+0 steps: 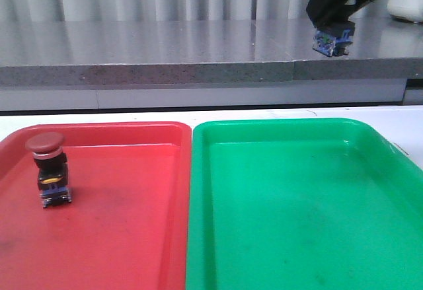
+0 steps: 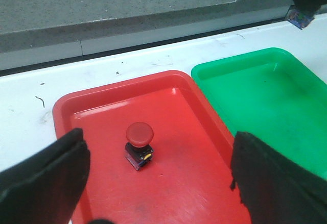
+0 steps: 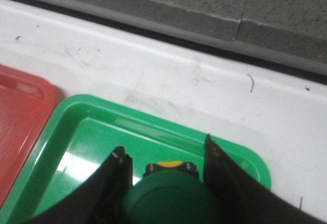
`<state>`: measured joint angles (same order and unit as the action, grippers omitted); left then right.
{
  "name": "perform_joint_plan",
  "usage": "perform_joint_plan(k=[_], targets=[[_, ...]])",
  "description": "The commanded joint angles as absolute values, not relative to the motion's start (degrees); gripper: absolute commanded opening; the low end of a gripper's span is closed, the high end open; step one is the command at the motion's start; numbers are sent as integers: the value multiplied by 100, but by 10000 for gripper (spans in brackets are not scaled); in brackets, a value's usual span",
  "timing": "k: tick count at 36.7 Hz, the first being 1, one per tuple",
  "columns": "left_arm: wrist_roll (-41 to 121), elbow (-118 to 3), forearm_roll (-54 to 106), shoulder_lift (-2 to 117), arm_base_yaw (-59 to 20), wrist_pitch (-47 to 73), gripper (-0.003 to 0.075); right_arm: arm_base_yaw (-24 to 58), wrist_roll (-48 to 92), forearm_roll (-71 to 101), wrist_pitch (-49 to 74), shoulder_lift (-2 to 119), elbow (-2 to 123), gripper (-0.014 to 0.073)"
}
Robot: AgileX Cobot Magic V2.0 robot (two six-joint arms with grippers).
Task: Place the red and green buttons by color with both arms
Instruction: 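Lift the green button with the right gripper and lower it into the green tray, then open the right gripper and raise it off the green button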
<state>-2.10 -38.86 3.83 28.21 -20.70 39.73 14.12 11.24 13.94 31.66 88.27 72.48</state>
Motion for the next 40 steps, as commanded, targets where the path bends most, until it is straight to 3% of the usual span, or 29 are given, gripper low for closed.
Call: perform_joint_plan(k=[1,11,30,32,38,40], targets=[[-258,-4027,447,2862,-2121,3586,553,1702,1325,1440,2486,8063,6627,217],[-258,-4027,447,2862,-2121,3586,553,2266,1377,1440,1930,8246,5495,217],[-258,-4027,447,2862,-2121,3586,553,2266,1377,1372,1460,9435,5473,225],[-258,-4027,447,2862,-2121,3586,553,2266,1377,1372,1460,9435,5473,269],[-258,-4027,447,2862,-2121,3586,553,2266,1377,1372,1722,9419,5473,514],[-258,-4027,447,2862,-2121,3586,553,2266,1377,1372,1808,9353,5473,548]])
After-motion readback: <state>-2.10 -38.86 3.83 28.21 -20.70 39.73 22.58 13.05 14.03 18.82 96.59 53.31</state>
